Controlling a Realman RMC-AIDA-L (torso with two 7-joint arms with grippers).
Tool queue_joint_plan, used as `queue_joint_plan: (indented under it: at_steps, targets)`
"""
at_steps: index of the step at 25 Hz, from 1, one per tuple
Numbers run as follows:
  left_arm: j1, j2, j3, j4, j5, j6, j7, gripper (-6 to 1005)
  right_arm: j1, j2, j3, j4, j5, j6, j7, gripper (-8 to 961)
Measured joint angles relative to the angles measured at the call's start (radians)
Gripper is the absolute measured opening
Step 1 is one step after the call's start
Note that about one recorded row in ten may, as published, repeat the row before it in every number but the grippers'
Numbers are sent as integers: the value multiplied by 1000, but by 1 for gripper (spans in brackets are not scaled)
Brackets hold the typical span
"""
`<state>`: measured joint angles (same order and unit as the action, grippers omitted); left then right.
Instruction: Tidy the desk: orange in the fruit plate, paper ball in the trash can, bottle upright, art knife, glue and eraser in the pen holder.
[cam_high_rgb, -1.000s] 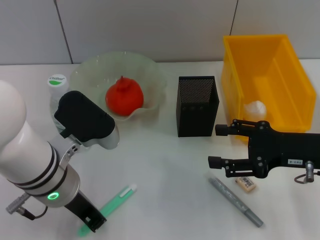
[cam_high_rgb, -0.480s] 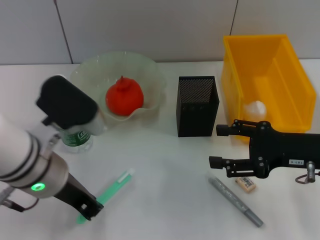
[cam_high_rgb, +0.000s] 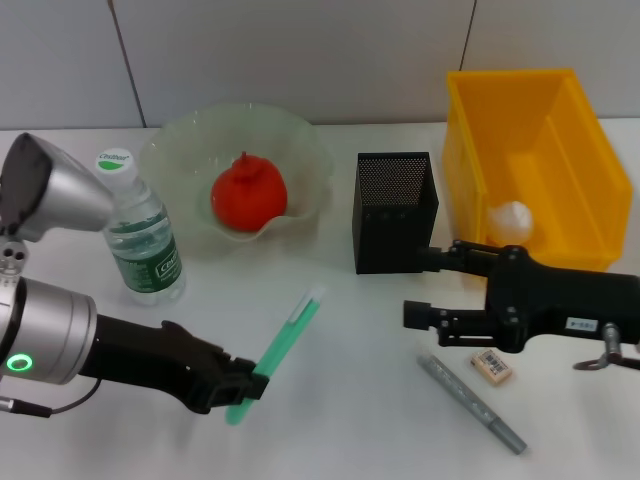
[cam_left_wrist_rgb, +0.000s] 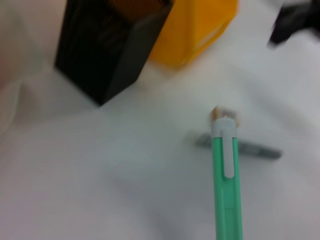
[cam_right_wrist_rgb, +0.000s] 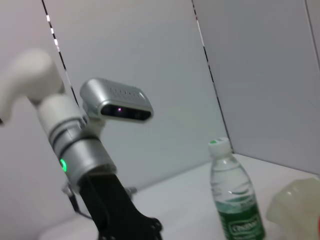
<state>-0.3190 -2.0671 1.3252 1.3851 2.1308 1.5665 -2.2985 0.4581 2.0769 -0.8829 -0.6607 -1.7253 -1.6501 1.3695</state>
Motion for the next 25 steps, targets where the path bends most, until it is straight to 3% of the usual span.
queue_joint_plan:
  at_steps: [6,16,25]
  targets:
    - [-49,3,-84,-177,-114,27,168,203,32,0,10,182,72,7,8,824]
    - [-121,3,-167,-373,-176,72,306,210,99,3,12,361,105,58,14,823]
    - [-170,2,-180,-456,-182,73,357,216,127,6,2,391,106,66,14,823]
